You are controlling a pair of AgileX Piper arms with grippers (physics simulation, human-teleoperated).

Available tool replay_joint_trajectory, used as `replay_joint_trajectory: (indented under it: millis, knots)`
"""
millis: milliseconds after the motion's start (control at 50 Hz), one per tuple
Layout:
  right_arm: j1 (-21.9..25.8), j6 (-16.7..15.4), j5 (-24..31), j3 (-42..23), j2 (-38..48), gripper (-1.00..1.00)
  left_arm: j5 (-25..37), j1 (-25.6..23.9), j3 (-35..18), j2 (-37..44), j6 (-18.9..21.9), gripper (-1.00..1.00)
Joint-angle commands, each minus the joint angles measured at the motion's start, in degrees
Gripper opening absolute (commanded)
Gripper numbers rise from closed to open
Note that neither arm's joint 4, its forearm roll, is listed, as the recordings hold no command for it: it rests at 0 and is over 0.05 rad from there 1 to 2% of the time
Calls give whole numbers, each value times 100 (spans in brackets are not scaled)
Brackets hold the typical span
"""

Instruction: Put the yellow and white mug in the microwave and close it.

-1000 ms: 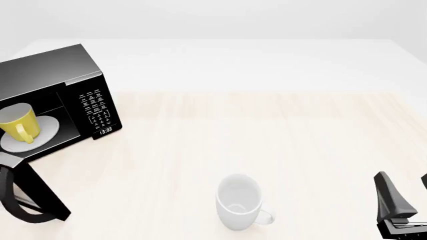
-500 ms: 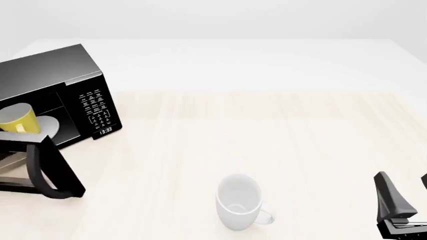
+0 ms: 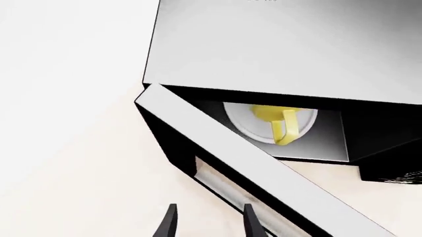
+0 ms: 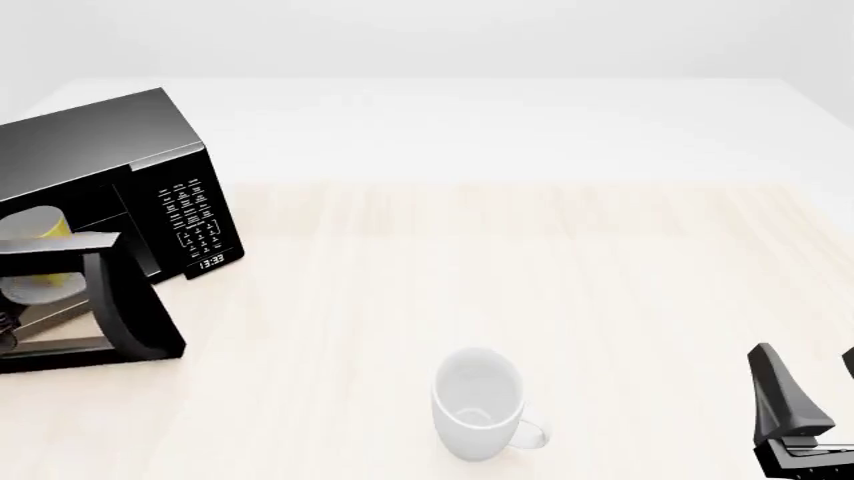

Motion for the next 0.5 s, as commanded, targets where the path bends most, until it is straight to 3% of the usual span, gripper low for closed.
replay_joint_trajectory:
  millis: [20, 500]
  knots:
    - [-1, 0, 0, 0, 0, 100, 97, -304, -114, -42, -94, 100]
    - [0, -1, 0, 0, 0, 100, 124, -710, -322, 93, -205, 100]
